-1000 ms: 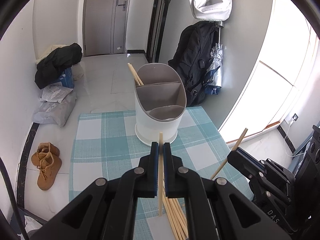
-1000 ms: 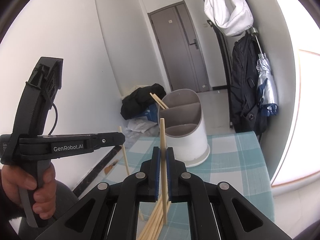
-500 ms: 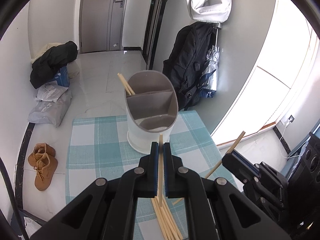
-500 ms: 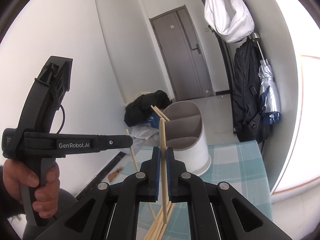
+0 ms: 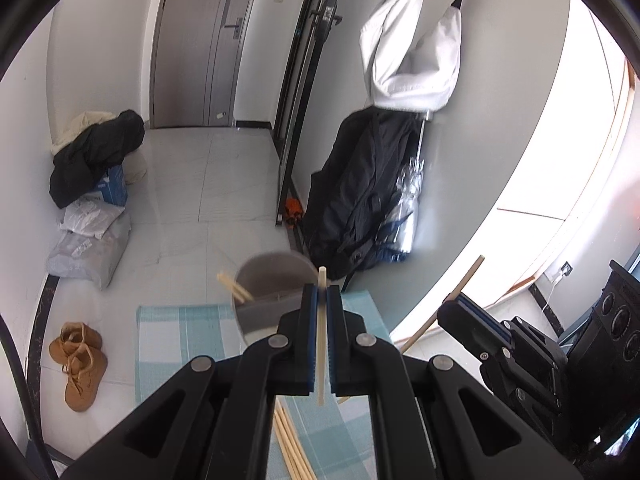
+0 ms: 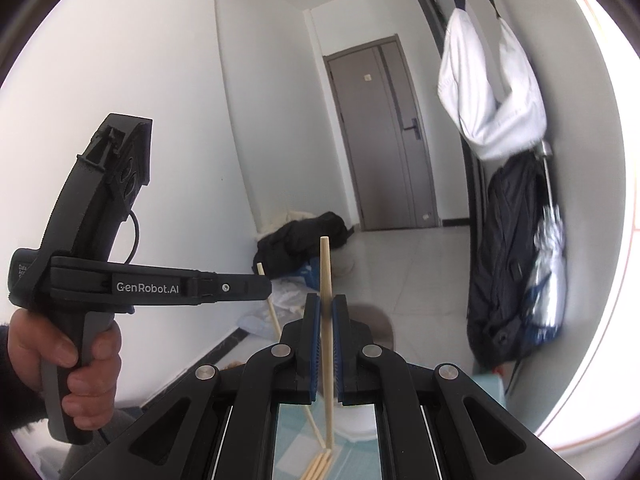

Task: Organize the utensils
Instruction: 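Carry the chopstick up over the white caddy with the right gripper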

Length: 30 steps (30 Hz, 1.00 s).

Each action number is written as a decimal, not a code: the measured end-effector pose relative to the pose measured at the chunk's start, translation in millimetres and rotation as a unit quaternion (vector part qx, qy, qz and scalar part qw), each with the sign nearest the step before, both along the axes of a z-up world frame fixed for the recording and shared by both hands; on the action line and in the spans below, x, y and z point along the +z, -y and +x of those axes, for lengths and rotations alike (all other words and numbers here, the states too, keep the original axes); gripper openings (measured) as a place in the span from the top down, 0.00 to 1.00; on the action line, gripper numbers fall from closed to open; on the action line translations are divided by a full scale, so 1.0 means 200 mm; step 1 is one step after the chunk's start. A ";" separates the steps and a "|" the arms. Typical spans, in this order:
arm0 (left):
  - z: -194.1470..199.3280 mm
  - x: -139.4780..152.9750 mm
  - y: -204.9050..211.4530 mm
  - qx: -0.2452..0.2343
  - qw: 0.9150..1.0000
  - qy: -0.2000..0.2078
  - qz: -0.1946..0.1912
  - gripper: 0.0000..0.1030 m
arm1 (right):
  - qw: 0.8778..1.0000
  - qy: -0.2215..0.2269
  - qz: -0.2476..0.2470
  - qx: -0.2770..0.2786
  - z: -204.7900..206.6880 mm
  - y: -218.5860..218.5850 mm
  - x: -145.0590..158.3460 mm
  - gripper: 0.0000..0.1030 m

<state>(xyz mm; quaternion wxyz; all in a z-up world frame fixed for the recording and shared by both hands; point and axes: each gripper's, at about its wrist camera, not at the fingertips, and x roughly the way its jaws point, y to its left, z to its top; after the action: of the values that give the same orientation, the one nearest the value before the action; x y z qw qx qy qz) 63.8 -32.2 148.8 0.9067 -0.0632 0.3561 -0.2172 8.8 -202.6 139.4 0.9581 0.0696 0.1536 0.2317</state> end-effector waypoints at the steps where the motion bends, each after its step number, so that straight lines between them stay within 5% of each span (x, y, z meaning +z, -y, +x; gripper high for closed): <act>1: 0.02 0.04 0.00 0.000 1.000 0.007 -0.003 1.00 | 1.000 0.004 -0.002 0.002 0.03 0.00 0.04 0.95; 8: 0.16 0.20 -0.05 0.018 0.998 0.052 -0.009 1.00 | 0.999 0.029 -0.033 0.027 0.23 -0.03 0.23 0.95; 15: 0.32 0.19 -0.10 0.040 0.997 0.060 -0.022 1.00 | 0.997 0.041 -0.055 0.039 0.46 -0.11 0.30 0.95; 30: 0.52 -0.11 -0.22 0.062 0.996 0.032 -0.049 1.00 | 0.985 0.026 -0.144 0.094 0.73 -0.29 0.07 0.95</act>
<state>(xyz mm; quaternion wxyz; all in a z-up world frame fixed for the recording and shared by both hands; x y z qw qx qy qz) 168.1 12.1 127.6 0.9251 -0.1220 0.3115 -0.1798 153.9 -145.5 153.4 0.9356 -0.0897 0.1664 0.2983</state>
